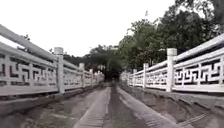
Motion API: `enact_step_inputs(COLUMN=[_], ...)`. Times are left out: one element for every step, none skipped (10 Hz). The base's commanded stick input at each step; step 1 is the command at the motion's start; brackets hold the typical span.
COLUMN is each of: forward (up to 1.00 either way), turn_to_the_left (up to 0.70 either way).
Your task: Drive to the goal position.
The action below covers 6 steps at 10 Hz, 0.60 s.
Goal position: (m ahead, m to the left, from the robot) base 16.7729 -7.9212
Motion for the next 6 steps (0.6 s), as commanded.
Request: enact_step_inputs(forward=[0.45,0.45,0.45,0.45,0.45,0.45], turn_to_the_left=[0.03,0.03,0.03,0.03,0.03,0.03])
